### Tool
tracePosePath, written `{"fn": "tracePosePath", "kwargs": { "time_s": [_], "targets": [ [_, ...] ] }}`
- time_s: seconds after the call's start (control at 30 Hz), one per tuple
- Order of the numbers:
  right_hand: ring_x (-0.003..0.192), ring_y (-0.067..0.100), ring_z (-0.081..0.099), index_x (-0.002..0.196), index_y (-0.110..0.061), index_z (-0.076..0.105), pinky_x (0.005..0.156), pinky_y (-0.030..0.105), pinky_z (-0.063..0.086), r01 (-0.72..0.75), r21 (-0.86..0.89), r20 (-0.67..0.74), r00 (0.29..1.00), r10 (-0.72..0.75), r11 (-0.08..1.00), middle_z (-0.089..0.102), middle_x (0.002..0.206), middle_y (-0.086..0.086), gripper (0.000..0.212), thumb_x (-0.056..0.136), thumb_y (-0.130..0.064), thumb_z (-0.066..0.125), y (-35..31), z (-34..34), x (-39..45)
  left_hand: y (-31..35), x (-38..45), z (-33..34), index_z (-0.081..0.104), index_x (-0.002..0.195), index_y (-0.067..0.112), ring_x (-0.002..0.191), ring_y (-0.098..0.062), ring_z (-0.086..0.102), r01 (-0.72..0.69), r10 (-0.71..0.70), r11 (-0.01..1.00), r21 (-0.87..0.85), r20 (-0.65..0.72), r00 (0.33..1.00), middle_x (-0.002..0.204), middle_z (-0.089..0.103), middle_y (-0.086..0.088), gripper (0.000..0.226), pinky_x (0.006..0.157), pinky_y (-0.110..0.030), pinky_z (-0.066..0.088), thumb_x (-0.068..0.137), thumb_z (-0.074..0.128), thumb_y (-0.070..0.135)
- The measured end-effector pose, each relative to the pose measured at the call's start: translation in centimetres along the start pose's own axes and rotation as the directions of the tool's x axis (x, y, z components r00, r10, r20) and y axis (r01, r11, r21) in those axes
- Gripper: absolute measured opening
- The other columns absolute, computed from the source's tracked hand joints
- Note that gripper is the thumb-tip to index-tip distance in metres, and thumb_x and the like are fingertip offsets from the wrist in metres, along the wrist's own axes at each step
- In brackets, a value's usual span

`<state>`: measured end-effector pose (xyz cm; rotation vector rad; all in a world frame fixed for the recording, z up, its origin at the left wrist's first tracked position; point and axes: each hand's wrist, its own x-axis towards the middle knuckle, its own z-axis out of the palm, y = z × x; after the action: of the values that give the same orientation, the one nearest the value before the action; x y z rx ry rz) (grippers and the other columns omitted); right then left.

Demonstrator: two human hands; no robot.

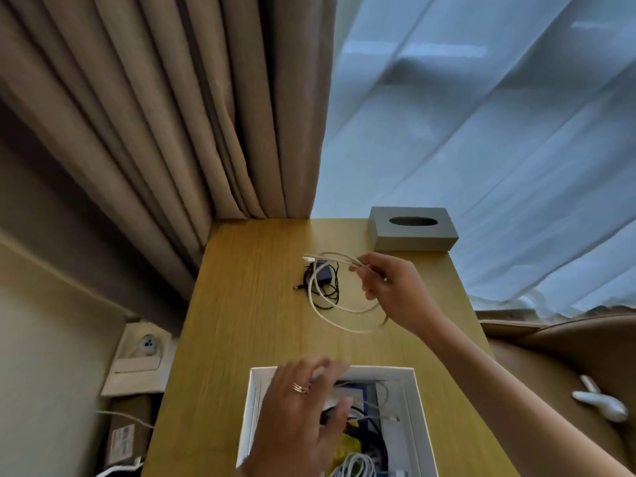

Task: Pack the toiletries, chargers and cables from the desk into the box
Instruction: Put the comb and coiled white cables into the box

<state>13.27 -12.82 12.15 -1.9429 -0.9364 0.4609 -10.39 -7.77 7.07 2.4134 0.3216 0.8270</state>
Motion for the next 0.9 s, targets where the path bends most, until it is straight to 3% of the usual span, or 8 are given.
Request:
{"fn": "tracePosePath", "kwargs": {
  "time_s": [0.1,0.17,0.27,0.43,0.5,0.63,0.77,0.9],
  "targets": [
    [0.062,0.020,0.064,0.101,-0.032,0.070,0.061,0.036,0.057,0.022,-0.053,0.129,0.992,-0.015,0.998,0.066,0.069,0.000,0.018,0.101,-0.018,0.057,-1.2,-0.2,-2.4,1.8,4.5,-3.3,0.039,0.145,0.036,0.136,-0.010,0.040,0.015,-0.024,0.999,-0.049,-0.179,0.984,0.145,0.045,0.005,0.057,0.109,-0.024,0.032,0.092,0.057,0.045],
    [0.058,0.012,0.063,0.107,-0.033,0.067,0.058,0.027,0.056,0.060,-0.110,0.210,0.977,-0.036,0.992,0.065,0.069,-0.005,0.019,0.101,-0.018,0.057,-1.6,0.0,-4.0,1.9,7.2,-4.8,0.029,0.149,0.043,0.140,-0.008,0.036,0.157,-0.166,0.984,-0.081,-0.113,0.980,0.151,0.040,0.011,0.067,0.110,-0.023,0.031,0.090,0.060,0.053],
    [0.055,0.010,0.062,0.103,-0.031,0.065,0.056,0.022,0.052,0.034,0.001,0.249,0.968,-0.033,0.999,0.063,0.067,-0.008,0.018,0.102,-0.015,0.056,-1.9,0.4,-6.3,0.6,8.6,-5.1,0.043,0.141,0.042,0.119,-0.001,0.055,0.422,-0.376,0.865,-0.271,0.208,0.903,0.129,0.059,0.017,0.060,0.091,-0.015,0.046,0.088,0.068,0.052],
    [0.048,0.020,0.061,0.095,-0.020,0.068,0.047,0.032,0.053,-0.172,0.230,0.120,0.982,0.148,0.958,0.063,0.065,-0.002,0.020,0.104,-0.015,0.051,-0.9,2.9,-9.3,-1.9,5.7,-4.8,0.072,0.106,0.016,0.079,-0.026,0.073,0.638,-0.476,0.613,-0.466,0.427,0.769,0.084,0.075,-0.011,0.014,0.076,-0.043,0.062,0.096,0.064,0.020],
    [0.046,0.022,0.062,0.092,-0.020,0.066,0.045,0.035,0.053,-0.244,0.232,0.090,0.969,0.229,0.942,0.063,0.064,0.000,0.021,0.104,-0.019,0.050,0.0,4.7,-10.5,-2.0,3.9,-4.5,0.073,0.106,0.016,0.076,-0.027,0.071,0.694,-0.487,0.572,-0.437,0.500,0.716,0.081,0.075,-0.013,0.016,0.077,-0.046,0.061,0.100,0.058,0.017],
    [0.043,0.025,0.062,0.088,-0.015,0.063,0.047,0.044,0.053,-0.373,0.235,0.059,0.927,0.370,0.897,0.059,0.060,0.002,0.022,0.104,-0.021,0.049,2.3,7.5,-12.6,-2.7,1.1,-3.1,0.067,0.110,0.021,0.089,-0.035,0.070,0.753,-0.525,0.637,-0.164,0.622,0.580,0.083,0.078,-0.004,0.018,0.087,-0.052,0.054,0.103,0.050,0.022],
    [0.049,0.026,0.066,0.088,-0.014,0.064,0.054,0.055,0.057,-0.475,0.176,0.035,0.878,0.477,0.862,0.063,0.065,0.005,0.023,0.104,-0.023,0.050,4.9,9.0,-13.8,-2.9,-1.1,-1.3,0.064,0.109,0.014,0.076,-0.022,0.073,0.893,-0.577,0.414,-0.175,0.708,0.406,0.087,0.072,-0.012,0.018,0.065,-0.037,0.062,0.102,0.048,0.009],
    [0.064,0.019,0.066,0.082,-0.022,0.062,0.064,0.047,0.056,-0.435,-0.133,-0.019,0.899,0.437,0.890,0.068,0.069,-0.001,0.023,0.101,-0.032,0.055,7.3,10.0,-14.6,-3.9,-3.2,1.4,0.068,0.104,0.007,0.069,-0.017,0.072,0.910,-0.683,0.397,-0.118,0.624,0.379,0.085,0.068,-0.010,0.018,0.061,-0.035,0.063,0.099,0.052,0.002]
  ]
}}
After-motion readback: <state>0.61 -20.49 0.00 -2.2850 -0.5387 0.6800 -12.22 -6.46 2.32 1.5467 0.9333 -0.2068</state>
